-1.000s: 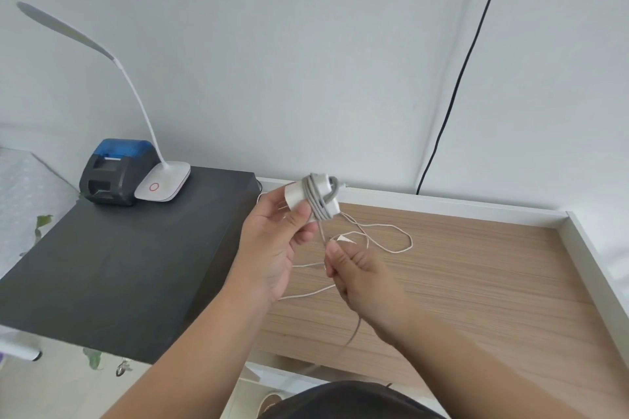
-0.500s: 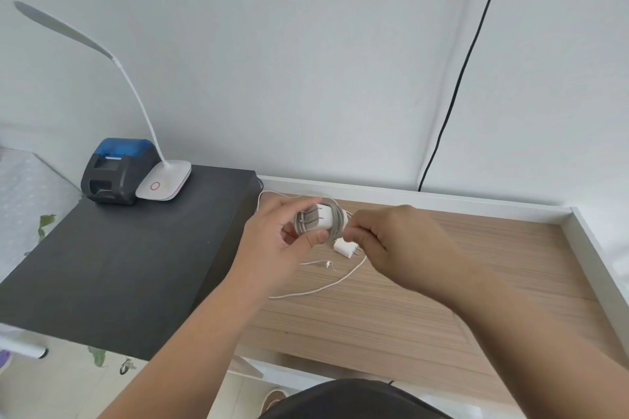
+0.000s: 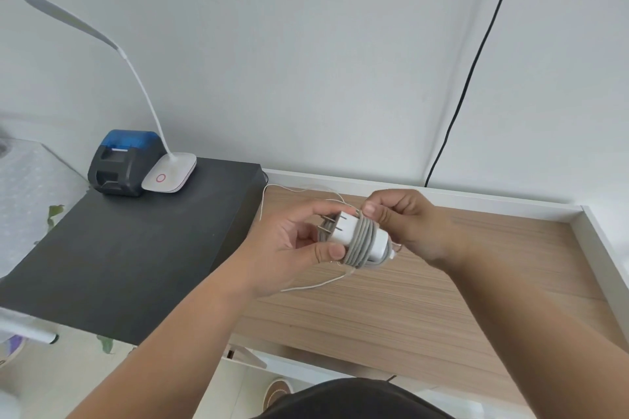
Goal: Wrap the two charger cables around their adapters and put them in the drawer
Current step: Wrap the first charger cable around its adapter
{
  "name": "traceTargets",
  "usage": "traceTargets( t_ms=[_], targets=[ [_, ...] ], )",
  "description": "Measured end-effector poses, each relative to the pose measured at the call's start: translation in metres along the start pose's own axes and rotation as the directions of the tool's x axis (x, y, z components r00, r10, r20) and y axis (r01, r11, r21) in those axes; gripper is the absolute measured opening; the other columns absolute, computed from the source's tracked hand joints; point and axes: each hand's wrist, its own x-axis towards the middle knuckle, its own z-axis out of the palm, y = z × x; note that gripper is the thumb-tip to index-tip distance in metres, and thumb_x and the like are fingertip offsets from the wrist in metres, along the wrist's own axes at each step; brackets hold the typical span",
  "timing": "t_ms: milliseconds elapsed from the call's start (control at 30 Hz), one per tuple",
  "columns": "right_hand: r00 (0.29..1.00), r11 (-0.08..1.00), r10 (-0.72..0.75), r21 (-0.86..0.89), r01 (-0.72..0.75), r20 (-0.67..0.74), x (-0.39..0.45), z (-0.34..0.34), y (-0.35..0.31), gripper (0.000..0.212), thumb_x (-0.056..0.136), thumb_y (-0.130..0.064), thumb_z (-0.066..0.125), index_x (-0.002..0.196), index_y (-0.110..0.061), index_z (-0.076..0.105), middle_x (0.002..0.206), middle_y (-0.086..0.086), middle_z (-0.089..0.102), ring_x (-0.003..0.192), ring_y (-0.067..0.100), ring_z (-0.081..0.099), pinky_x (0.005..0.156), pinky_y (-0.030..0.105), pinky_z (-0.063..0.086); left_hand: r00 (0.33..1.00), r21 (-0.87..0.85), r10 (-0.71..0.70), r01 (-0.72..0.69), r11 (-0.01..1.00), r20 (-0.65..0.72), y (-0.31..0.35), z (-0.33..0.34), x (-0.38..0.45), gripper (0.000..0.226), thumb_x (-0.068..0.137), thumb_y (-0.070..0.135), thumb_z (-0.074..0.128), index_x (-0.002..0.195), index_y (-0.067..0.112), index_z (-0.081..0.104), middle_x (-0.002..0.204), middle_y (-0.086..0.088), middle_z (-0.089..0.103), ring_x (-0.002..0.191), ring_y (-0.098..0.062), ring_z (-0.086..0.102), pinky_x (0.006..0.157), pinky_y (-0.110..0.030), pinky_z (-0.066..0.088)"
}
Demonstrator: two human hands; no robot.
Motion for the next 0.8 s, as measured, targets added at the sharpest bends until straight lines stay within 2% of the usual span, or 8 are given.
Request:
traceTargets(
  t_ms=[67, 133, 267, 400, 500, 600, 733, 800],
  targets=[
    [1.0, 0.99, 0.017, 0.143, -0.016, -0.007, -0.004, 0.01, 0.013, 0.027, 0.091, -0.025, 0.055, 0.068, -0.018, 0.067, 0.059, -0.002, 0.057, 0.054, 0.011, 0.046, 0.051, 0.023, 0.034, 1.0, -0.1, -0.004, 0.003, 0.995, -0.006, -0.001, 0.004, -0.001, 0.049, 0.064, 0.044, 0.083, 0.109, 0.026, 0.071, 0.104, 0.007, 0.069, 0.08, -0.016, 0.061, 0.073, -0.025, 0.054],
    [0.997, 0.978, 0.063, 0.203, -0.054, -0.038, -0.008, 0.018, 0.019, 0.023, 0.086, -0.021, 0.055, 0.066, -0.022, 0.065, 0.057, 0.01, 0.045, 0.053, 0.014, 0.031, 0.048, 0.025, 0.021, 1.0, -0.183, 0.01, -0.014, 0.983, -0.021, -0.004, 0.008, 0.0, 0.049, 0.063, 0.043, 0.085, 0.108, 0.026, 0.072, 0.106, 0.007, 0.069, 0.083, -0.015, 0.063, 0.071, -0.024, 0.054],
    [0.989, 0.982, 0.129, 0.145, -0.117, -0.077, -0.019, 0.033, 0.03, 0.03, 0.078, -0.019, 0.048, 0.049, -0.021, 0.048, 0.041, -0.005, 0.03, 0.041, 0.01, 0.02, 0.042, 0.019, 0.019, 0.998, -0.328, 0.036, -0.051, 0.943, -0.052, -0.006, 0.012, 0.003, 0.051, 0.068, 0.034, 0.084, 0.113, 0.018, 0.069, 0.103, 0.0, 0.066, 0.084, -0.014, 0.064, 0.067, -0.025, 0.055],
    [0.981, 0.958, 0.148, 0.266, -0.111, -0.123, -0.023, 0.049, 0.047, 0.028, 0.091, -0.029, 0.048, 0.067, -0.017, 0.058, 0.04, -0.003, 0.03, 0.036, 0.008, 0.021, 0.039, 0.018, 0.019, 0.988, -0.319, 0.019, -0.067, 0.945, -0.153, -0.008, 0.018, 0.009, 0.05, 0.067, 0.037, 0.085, 0.112, 0.022, 0.069, 0.101, 0.001, 0.067, 0.076, -0.018, 0.067, 0.067, -0.028, 0.055],
    [0.981, 0.986, 0.114, 0.141, -0.091, -0.16, -0.025, 0.059, 0.047, 0.03, 0.093, -0.031, 0.045, 0.076, -0.01, 0.059, 0.04, -0.009, 0.032, 0.037, 0.004, 0.025, 0.041, 0.017, 0.023, 0.954, -0.263, -0.046, -0.035, 0.964, -0.296, -0.015, 0.024, 0.014, 0.045, 0.072, 0.03, 0.083, 0.113, 0.018, 0.067, 0.1, 0.0, 0.066, 0.075, -0.016, 0.065, 0.063, -0.029, 0.053],
    [0.976, 0.988, 0.152, 0.049, -0.146, -0.153, -0.028, 0.065, 0.047, 0.029, 0.089, -0.037, 0.045, 0.081, -0.016, 0.063, 0.042, -0.012, 0.031, 0.041, 0.006, 0.026, 0.045, 0.022, 0.024, 0.927, -0.209, -0.092, 0.015, 0.978, -0.363, -0.019, 0.028, 0.017, 0.042, 0.077, 0.023, 0.074, 0.117, 0.014, 0.065, 0.095, 0.002, 0.066, 0.071, -0.013, 0.064, 0.058, -0.025, 0.051],
    [0.976, 0.938, 0.135, -0.296, -0.18, -0.169, -0.032, 0.055, 0.039, 0.025, 0.097, -0.034, 0.046, 0.081, -0.029, 0.064, 0.059, 0.005, 0.05, 0.056, 0.008, 0.042, 0.059, 0.028, 0.037, 0.897, -0.164, -0.133, 0.069, 0.984, -0.421, -0.026, 0.027, 0.016, 0.042, 0.076, 0.022, 0.071, 0.117, 0.014, 0.065, 0.102, -0.006, 0.065, 0.065, -0.01, 0.066, 0.059, -0.018, 0.05],
    [0.977, 0.901, 0.13, -0.39, -0.187, -0.168, -0.033, 0.049, 0.033, 0.025, 0.099, -0.028, 0.046, 0.082, -0.028, 0.065, 0.057, 0.003, 0.048, 0.052, 0.005, 0.04, 0.057, 0.022, 0.035, 0.88, -0.131, -0.134, 0.082, 0.988, -0.455, -0.03, 0.028, 0.017, 0.035, 0.081, 0.016, 0.072, 0.115, 0.015, 0.065, 0.104, -0.01, 0.066, 0.062, -0.008, 0.066, 0.057, -0.015, 0.048]
  ],
)
